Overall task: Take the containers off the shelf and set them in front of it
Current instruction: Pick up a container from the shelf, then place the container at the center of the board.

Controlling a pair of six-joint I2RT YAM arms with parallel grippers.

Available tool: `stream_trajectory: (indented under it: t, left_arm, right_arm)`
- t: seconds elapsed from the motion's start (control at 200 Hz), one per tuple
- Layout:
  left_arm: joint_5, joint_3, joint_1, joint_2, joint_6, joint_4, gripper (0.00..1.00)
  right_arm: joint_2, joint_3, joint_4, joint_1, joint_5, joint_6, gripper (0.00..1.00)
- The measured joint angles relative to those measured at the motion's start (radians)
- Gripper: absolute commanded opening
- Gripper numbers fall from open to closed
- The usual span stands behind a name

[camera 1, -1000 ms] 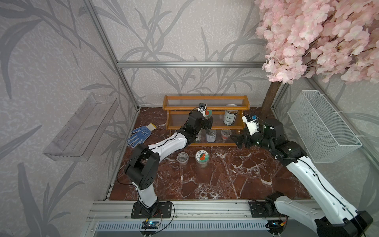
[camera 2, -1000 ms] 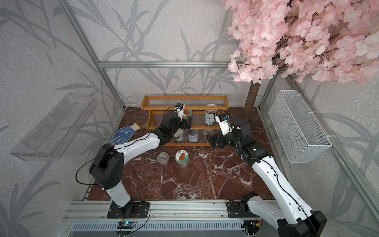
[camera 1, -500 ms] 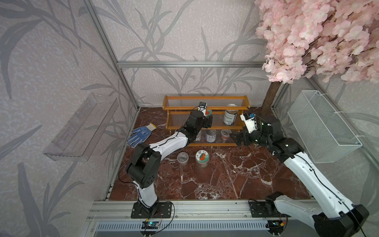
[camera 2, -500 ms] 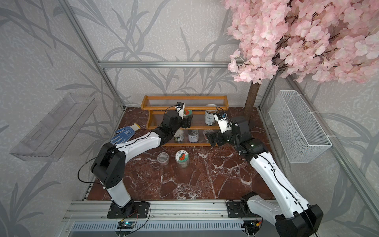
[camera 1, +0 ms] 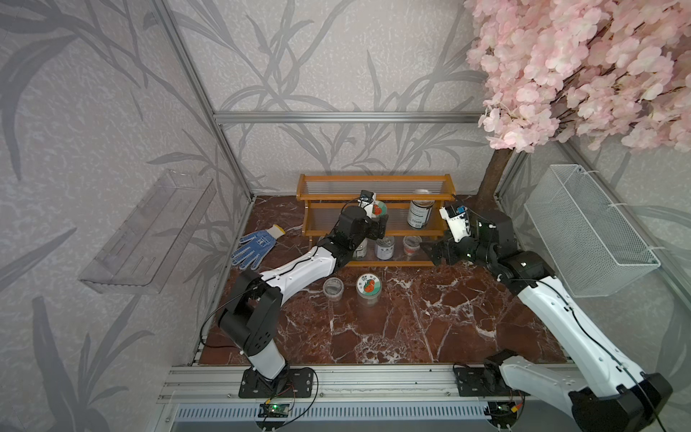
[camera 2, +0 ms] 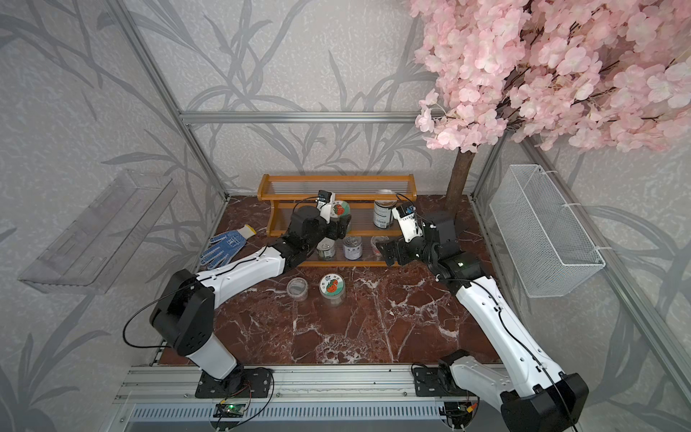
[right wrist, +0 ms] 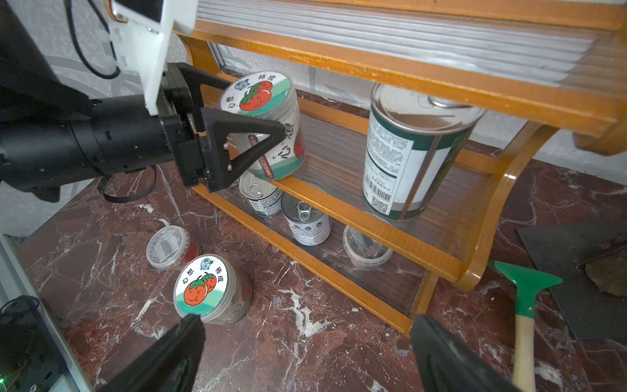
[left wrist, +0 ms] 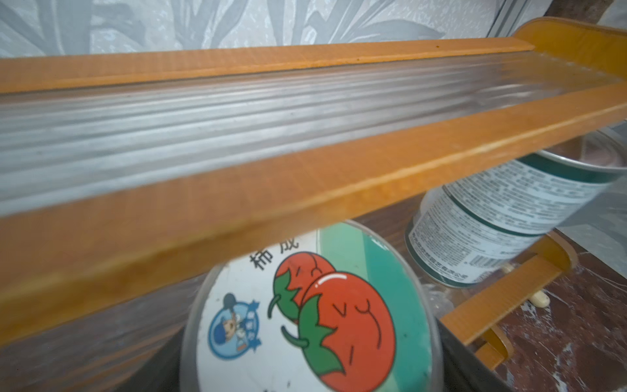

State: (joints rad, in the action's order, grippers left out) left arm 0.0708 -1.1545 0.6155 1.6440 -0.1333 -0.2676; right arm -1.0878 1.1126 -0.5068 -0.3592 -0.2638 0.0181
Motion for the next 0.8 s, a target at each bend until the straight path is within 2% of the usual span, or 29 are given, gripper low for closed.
stream_trajectory:
  t: [0.27,0.57,0.8]
  left_arm:
    - [-0.014,0.046,0.055,-0.091,0.002,0.038,0.80]
    - [0.008,0.226,0.293,-0.219,-0.021,0.059,0.80]
    - [0.023,0.310,0.412,-0.215,-0.033,0.073,0.80]
  right_arm:
    - [0.000,0.000,0.001,0.003,-0.006,0.001,0.99]
    - [0.003,0.000,-0.011,0.029,-0.002,-0.010,0.99]
    - [0.035,-0.003,-0.055,0.098,0.003,-0.029,0.99]
